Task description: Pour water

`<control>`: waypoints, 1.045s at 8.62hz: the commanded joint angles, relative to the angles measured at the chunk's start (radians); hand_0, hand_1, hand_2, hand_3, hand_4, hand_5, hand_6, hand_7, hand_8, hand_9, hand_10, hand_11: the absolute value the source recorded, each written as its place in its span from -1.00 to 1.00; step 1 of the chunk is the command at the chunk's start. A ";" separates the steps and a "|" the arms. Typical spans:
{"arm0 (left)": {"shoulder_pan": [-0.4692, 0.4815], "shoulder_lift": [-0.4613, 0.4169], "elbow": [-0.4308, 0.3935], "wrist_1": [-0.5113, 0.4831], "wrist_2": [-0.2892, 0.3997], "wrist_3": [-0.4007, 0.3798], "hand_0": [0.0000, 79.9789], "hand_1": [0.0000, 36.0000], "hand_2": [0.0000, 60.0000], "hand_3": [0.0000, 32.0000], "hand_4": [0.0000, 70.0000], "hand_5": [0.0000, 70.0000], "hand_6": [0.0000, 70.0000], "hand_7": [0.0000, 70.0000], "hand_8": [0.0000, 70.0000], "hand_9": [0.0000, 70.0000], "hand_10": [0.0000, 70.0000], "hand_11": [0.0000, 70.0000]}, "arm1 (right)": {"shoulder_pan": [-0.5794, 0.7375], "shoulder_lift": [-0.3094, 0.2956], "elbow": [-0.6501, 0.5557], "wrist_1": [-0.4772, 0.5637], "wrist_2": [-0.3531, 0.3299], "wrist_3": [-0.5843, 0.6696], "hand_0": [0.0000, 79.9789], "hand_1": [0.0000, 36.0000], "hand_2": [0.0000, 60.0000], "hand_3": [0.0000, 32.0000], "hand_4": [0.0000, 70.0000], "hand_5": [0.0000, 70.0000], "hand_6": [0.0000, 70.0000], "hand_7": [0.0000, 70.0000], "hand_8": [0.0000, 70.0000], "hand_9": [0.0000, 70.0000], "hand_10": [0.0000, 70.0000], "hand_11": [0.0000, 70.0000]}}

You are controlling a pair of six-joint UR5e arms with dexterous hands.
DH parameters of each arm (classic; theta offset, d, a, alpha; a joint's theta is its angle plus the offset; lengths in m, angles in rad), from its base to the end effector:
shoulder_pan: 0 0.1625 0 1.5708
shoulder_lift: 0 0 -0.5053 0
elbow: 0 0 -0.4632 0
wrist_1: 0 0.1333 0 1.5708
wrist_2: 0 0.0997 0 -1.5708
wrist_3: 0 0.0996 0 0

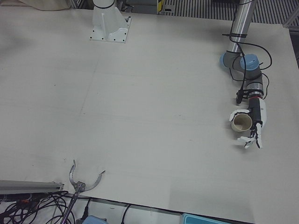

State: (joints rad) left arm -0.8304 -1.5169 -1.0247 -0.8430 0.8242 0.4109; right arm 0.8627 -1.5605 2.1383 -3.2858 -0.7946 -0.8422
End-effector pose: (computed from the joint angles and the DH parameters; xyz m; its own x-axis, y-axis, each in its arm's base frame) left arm 0.1552 -0.4678 1.0078 -0.9692 0.0631 -0.2379 0.2452 0.1663 -0.9551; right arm -0.1707 -0.5116 0.4754 -0.8401 -0.2506 0.4811 -0.5310 0.1985 -0.8238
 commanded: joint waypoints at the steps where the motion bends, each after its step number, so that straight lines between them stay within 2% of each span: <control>1: -0.001 0.010 -0.002 -0.008 0.000 -0.010 0.87 1.00 1.00 -1.00 -0.84 -1.00 -0.63 0.38 -0.34 0.00 -0.73 -0.48 | -0.001 0.000 -0.001 0.000 0.000 0.000 0.39 0.38 -0.12 -1.00 -0.21 0.13 -0.78 -0.73 -0.99 -0.99 -0.81 -0.67; 2: 0.001 0.024 -0.003 -0.010 0.000 -0.011 0.84 1.00 1.00 -1.00 -0.90 -1.00 -0.72 0.15 -0.47 -0.22 -0.75 -0.53 | -0.001 0.000 -0.001 0.000 0.000 0.000 0.39 0.38 -0.12 -1.00 -0.21 0.14 -0.77 -0.71 -0.99 -0.98 -0.81 -0.67; 3: 0.001 0.038 -0.002 -0.014 0.000 -0.011 0.69 1.00 0.93 -1.00 -0.98 -1.00 -0.86 -0.13 -0.61 -0.47 -0.79 -0.59 | -0.002 0.000 -0.001 0.000 -0.008 0.000 0.39 0.38 -0.12 -1.00 -0.21 0.15 -0.77 -0.71 -0.99 -0.98 -0.81 -0.67; 4: 0.001 0.044 -0.002 -0.016 0.000 -0.011 0.51 0.94 0.08 -0.75 -1.00 -1.00 -1.00 -0.65 -0.81 -0.85 -0.85 -0.69 | -0.002 0.002 -0.003 0.000 -0.017 0.000 0.39 0.38 -0.12 -1.00 -0.20 0.15 -0.77 -0.71 -0.99 -0.98 -0.81 -0.67; 5: 0.001 0.047 -0.002 -0.022 0.000 -0.011 0.45 0.67 -0.51 0.20 -1.00 -1.00 -1.00 -0.97 -0.92 -0.97 -0.91 -0.78 | -0.002 0.003 -0.003 0.000 -0.017 0.000 0.39 0.39 -0.12 -1.00 -0.20 0.15 -0.77 -0.71 -0.99 -0.98 -0.81 -0.67; 6: -0.001 0.052 -0.003 -0.030 -0.002 -0.011 0.48 0.76 -0.49 0.35 -1.00 -1.00 -1.00 -1.00 -0.95 -1.00 -0.91 -0.78 | -0.002 0.004 -0.003 0.000 -0.017 0.000 0.39 0.39 -0.12 -1.00 -0.20 0.15 -0.77 -0.71 -0.99 -0.98 -0.81 -0.67; 7: -0.001 0.053 0.000 -0.033 -0.016 -0.012 0.50 0.83 -0.40 0.39 -1.00 -1.00 -1.00 -1.00 -0.96 -1.00 -0.91 -0.77 | -0.002 0.004 -0.003 0.000 -0.017 0.000 0.39 0.38 -0.13 -1.00 -0.21 0.15 -0.77 -0.71 -0.99 -0.98 -0.81 -0.67; 9: 0.001 0.069 0.000 -0.045 -0.020 -0.012 0.50 0.80 -0.44 0.44 -1.00 -1.00 -1.00 -1.00 -0.96 -1.00 -0.92 -0.78 | -0.002 0.004 -0.003 0.000 -0.017 0.000 0.40 0.38 -0.13 -1.00 -0.21 0.14 -0.77 -0.72 -0.99 -0.99 -0.81 -0.67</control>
State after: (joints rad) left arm -0.8307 -1.4616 -1.0256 -0.8757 0.8113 0.3999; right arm 0.8606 -1.5571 2.1353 -3.2858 -0.8112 -0.8422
